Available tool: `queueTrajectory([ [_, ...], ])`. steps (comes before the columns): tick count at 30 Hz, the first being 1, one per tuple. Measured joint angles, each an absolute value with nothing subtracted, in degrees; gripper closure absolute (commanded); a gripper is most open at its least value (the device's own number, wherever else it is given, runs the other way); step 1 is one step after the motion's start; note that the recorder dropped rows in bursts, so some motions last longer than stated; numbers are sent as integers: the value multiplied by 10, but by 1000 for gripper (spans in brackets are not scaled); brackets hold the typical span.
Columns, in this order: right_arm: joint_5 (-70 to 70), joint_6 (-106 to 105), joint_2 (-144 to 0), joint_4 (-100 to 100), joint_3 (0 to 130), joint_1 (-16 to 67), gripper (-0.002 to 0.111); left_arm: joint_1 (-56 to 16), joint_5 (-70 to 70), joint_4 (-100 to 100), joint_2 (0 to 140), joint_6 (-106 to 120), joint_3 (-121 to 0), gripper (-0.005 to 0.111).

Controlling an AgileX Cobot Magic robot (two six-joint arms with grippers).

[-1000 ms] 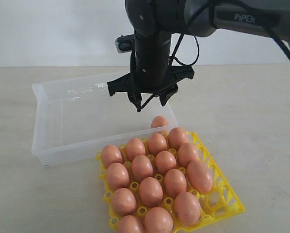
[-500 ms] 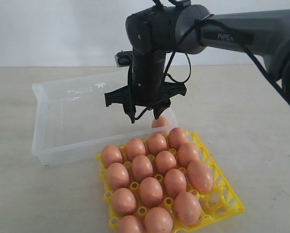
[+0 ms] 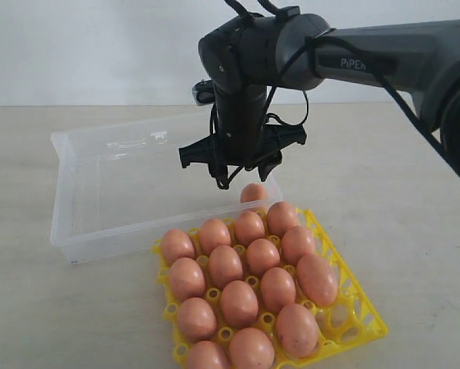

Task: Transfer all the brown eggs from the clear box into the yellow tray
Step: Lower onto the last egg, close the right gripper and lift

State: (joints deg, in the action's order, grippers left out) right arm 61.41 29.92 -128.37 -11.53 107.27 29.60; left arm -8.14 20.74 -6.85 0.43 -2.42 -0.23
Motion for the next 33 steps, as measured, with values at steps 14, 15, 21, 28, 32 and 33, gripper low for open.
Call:
queueTrajectory([
  [14, 620, 311, -1329, -130, 1073, 296, 58, -81, 207, -68, 4, -24, -2, 103],
  [15, 620, 312, -1331, -131, 1073, 296, 58, -81, 207, -68, 4, -24, -2, 103],
  [21, 618, 317, -1343, -140, 1073, 296, 88, -81, 207, -68, 4, -24, -2, 103],
  [28, 618, 316, -1343, -143, 1073, 296, 108, -81, 207, -68, 4, -24, -2, 103],
  [32, 618, 315, -1343, -143, 1073, 296, 108, -81, 207, -68, 4, -24, -2, 103],
  [33, 618, 315, -1343, -143, 1073, 296, 108, -81, 207, -68, 4, -24, -2, 103],
])
